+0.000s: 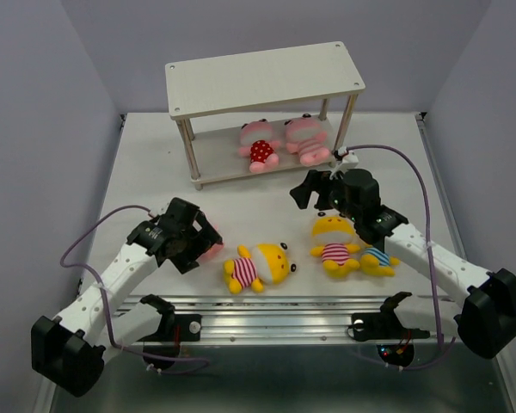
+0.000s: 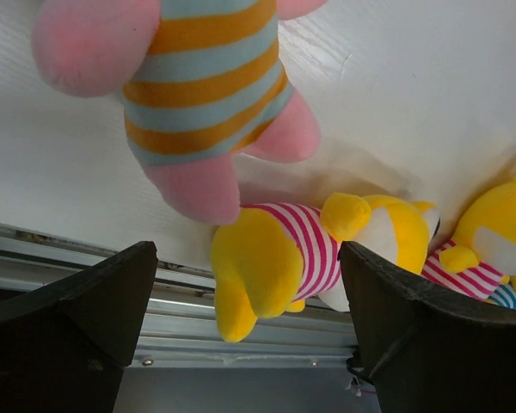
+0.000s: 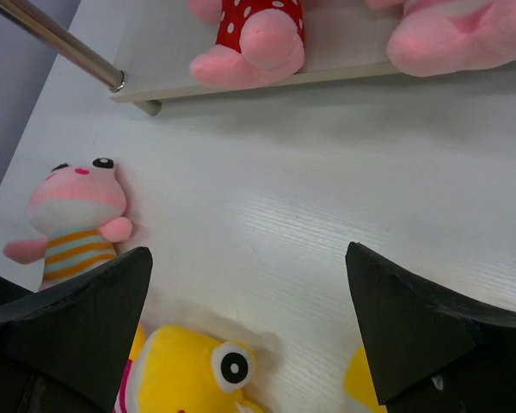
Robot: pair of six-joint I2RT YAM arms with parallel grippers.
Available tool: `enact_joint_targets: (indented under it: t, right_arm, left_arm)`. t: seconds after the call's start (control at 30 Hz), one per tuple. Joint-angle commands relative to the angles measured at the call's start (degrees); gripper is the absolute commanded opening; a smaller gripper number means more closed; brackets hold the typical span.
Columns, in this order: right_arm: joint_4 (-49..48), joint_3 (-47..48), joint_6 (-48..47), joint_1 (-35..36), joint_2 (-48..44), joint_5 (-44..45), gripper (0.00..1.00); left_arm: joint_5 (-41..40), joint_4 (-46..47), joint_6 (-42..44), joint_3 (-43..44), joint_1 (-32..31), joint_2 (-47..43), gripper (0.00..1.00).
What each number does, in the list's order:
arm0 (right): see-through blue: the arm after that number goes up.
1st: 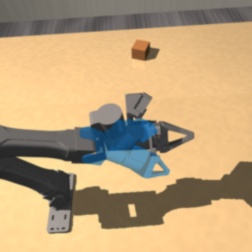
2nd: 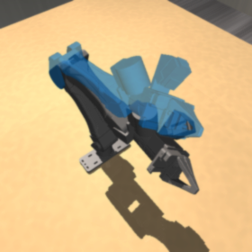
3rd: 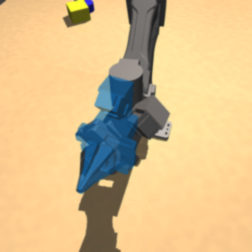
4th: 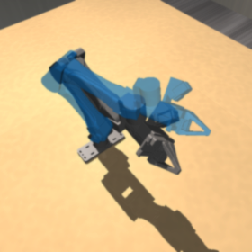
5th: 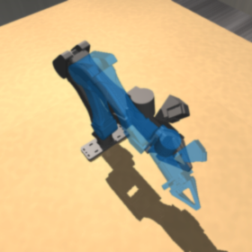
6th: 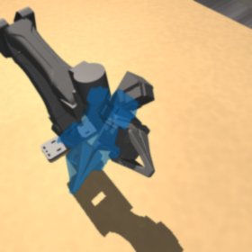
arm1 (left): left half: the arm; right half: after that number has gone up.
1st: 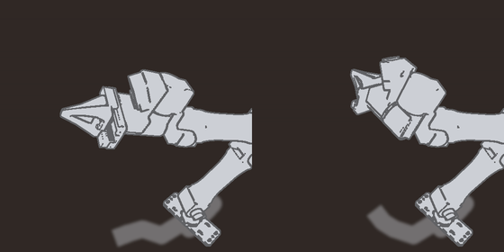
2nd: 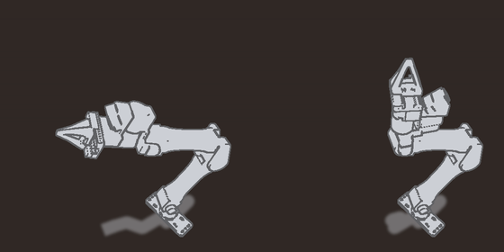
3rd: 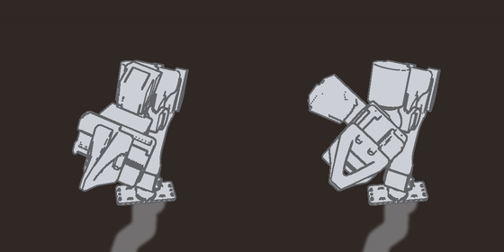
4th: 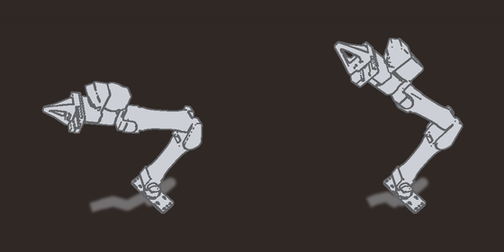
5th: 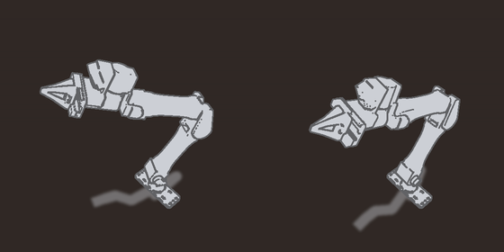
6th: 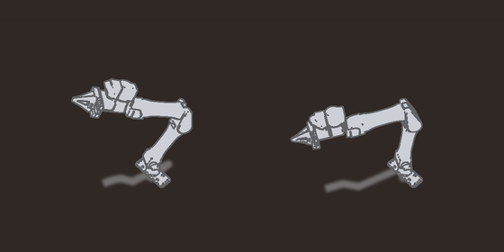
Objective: Place and organize the stuffed toys onto the shelf
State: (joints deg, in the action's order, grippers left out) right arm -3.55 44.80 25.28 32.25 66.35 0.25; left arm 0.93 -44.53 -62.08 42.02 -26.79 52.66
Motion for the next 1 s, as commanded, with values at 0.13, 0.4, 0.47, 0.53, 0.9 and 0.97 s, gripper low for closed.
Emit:
enact_joint_targets:
  t: [0.13,0.4,0.47,0.53,0.9,0.97]
  right_arm:
    - [-1.90,-0.85,-1.37,-0.35,-1.31,3.44,1.00]
    - [-1.55,-0.59,-1.37,-0.35,-0.17,5.02,1.00]
    - [-1.46,-0.59,-1.37,-0.35,0.10,5.55,1.00]
    - [-1.46,-0.59,-1.46,-0.35,0.54,6.34,1.00]
    - [-1.46,0.12,-1.46,-0.35,2.82,5.20,1.00]
    - [-1.46,-0.06,-1.46,-0.35,2.47,5.46,1.00]
  left_arm:
    - [-8.04,-2.48,-3.74,1.84,-1.25,3.40,0.99]
    - [-10.07,-1.96,-3.31,1.57,-1.25,5.96,0.91]
    - [-9.81,-1.61,-3.04,1.31,-1.25,6.66,0.85]
    - [-9.72,-1.61,-2.52,1.14,-1.34,7.01,0.79]
    - [-10.68,-0.91,-2.25,-0.62,-1.25,6.92,0.54]
    - [-10.77,-0.91,-2.25,-0.89,-1.25,7.10,0.54]
